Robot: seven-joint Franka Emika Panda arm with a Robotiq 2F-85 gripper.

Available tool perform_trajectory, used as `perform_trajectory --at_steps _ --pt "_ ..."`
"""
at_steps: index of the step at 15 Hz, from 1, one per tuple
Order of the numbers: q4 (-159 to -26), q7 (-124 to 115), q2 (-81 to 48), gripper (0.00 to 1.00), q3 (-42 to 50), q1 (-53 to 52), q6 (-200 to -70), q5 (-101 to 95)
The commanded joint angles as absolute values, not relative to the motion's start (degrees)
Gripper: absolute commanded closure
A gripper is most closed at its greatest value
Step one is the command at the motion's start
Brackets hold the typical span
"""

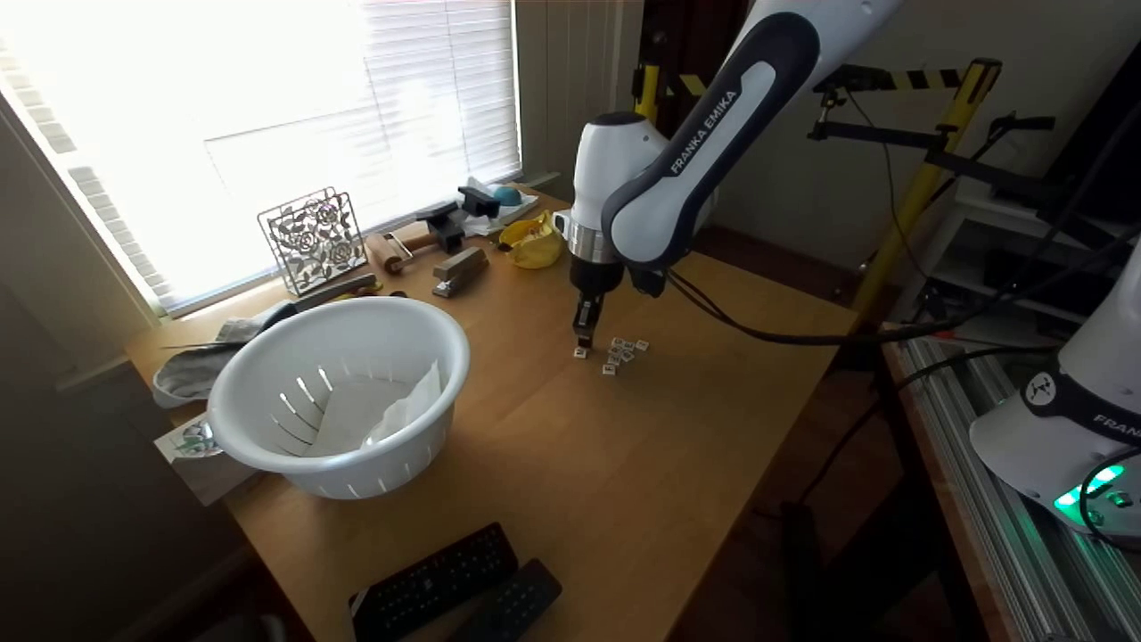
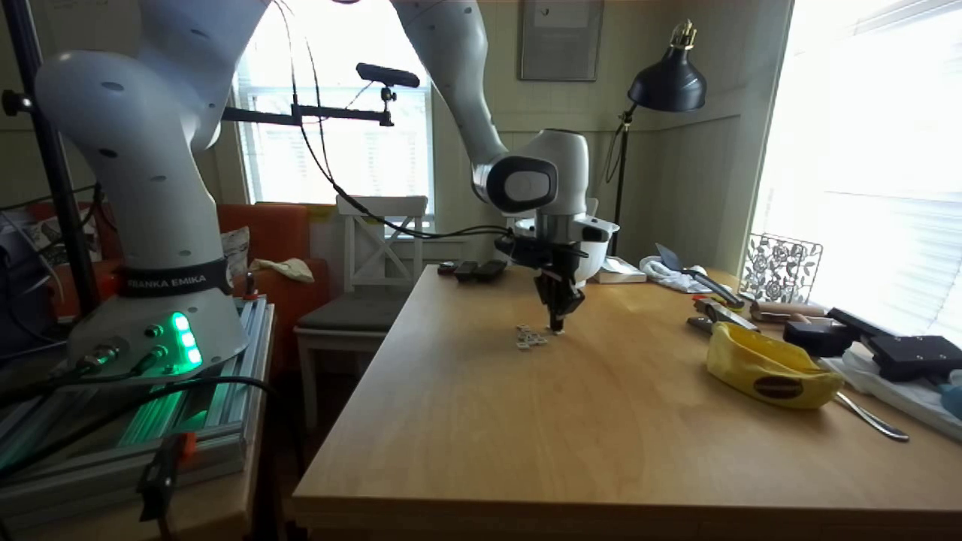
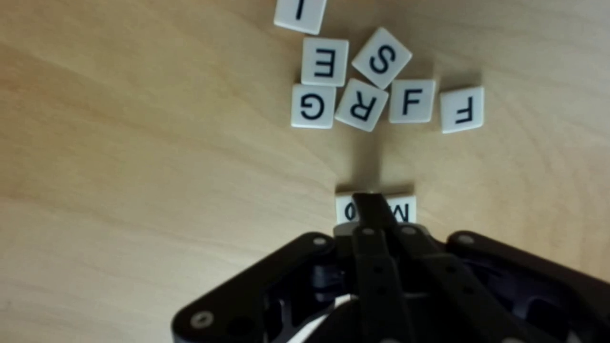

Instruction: Create the word 'More' with the tiles.

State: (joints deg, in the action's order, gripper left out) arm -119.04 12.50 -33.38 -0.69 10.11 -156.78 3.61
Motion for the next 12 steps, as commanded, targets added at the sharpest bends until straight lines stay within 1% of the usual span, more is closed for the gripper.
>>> perform_trajectory --at_steps 1,4,12 --pt "-122.0 14.5 -31.1 1.0 -2.4 12.0 -160.2 4.0" --pt "-123.9 14.9 -29.4 1.0 -2.9 12.3 -161.5 3.8" --pt "-127.7 10.3 -24.7 1.0 1.9 8.5 -155.9 1.0"
